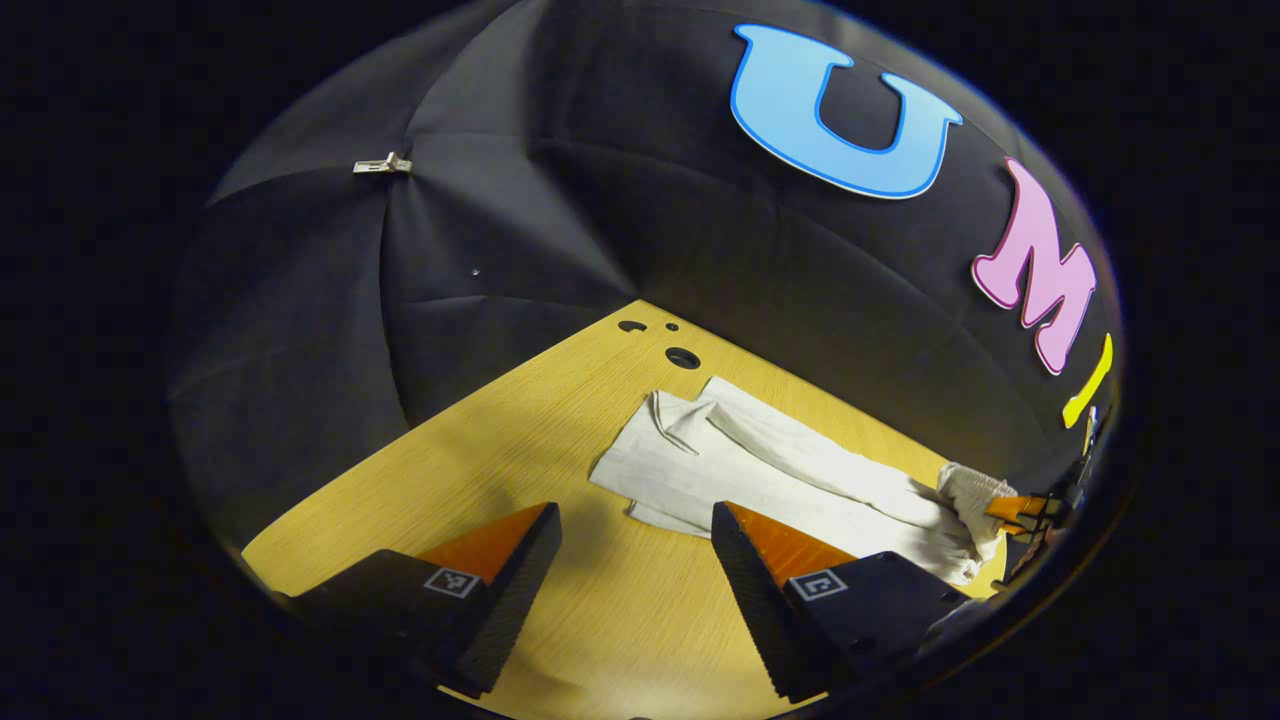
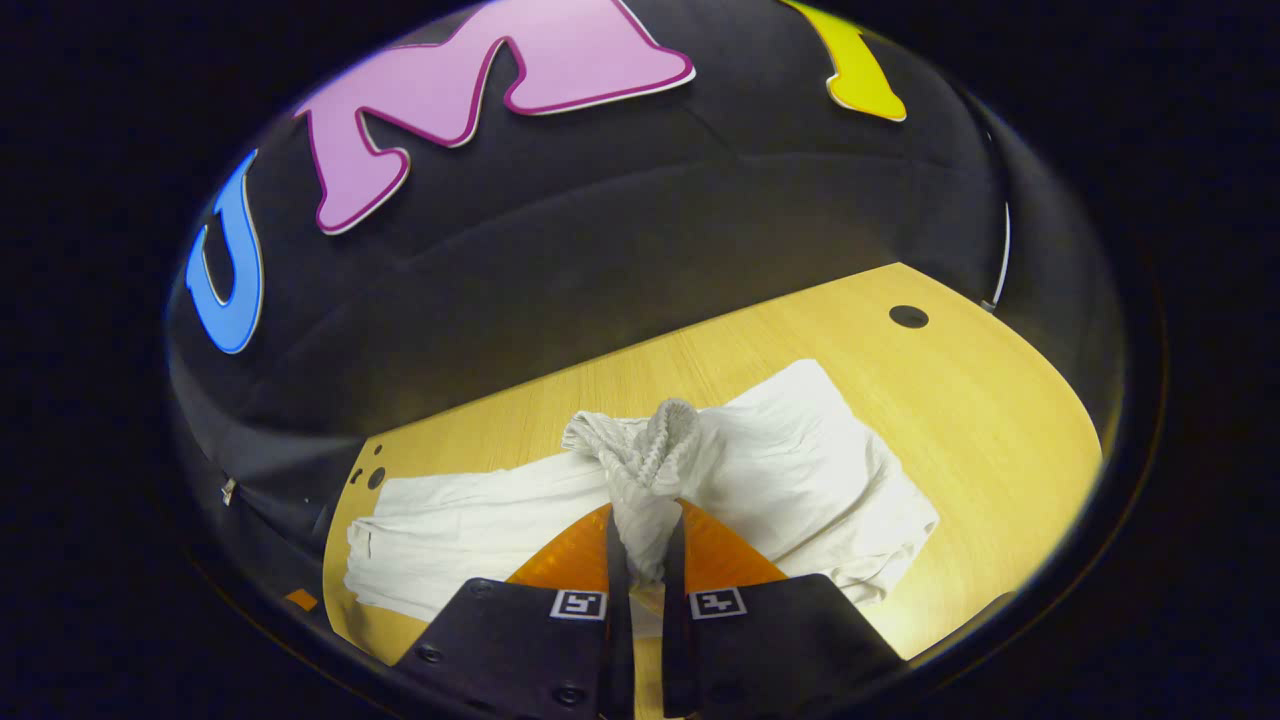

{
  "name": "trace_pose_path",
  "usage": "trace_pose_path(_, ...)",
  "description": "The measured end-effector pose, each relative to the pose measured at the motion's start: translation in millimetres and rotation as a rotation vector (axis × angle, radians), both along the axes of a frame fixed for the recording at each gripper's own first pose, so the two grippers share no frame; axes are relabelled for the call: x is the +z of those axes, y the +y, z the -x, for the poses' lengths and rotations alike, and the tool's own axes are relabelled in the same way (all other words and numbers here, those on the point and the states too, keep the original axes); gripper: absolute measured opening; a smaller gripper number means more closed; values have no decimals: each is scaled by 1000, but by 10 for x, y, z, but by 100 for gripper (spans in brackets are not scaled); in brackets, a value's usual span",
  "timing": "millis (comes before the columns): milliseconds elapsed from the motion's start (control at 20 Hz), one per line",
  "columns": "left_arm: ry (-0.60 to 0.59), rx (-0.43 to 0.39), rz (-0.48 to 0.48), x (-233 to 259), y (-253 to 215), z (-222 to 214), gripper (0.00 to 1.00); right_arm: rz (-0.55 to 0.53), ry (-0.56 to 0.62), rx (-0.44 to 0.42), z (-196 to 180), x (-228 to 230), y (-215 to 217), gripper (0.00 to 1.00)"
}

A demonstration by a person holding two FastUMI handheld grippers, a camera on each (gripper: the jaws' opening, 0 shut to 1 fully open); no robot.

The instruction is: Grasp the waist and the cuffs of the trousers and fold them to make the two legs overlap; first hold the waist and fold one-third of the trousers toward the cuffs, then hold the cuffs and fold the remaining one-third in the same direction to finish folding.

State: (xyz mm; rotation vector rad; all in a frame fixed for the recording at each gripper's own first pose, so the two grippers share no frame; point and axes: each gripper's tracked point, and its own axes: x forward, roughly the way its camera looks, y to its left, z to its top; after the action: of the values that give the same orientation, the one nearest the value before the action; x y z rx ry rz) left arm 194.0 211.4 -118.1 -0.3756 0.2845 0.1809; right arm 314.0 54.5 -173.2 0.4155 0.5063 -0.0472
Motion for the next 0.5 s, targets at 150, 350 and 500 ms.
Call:
trace_pose_path(150, -2, -1, 13, -22, 10, -227, 96, 20, 29, 6, 70, -181, 104, 18)
trace_pose_path(350, 47, 14, 16, -174, -6, -469, 92, 12, 65, 53, 177, -368, 321, 37)
trace_pose_path(500, 89, 23, 1, -297, -83, -592, 92, 17, 77, 88, 258, -434, 430, 32)
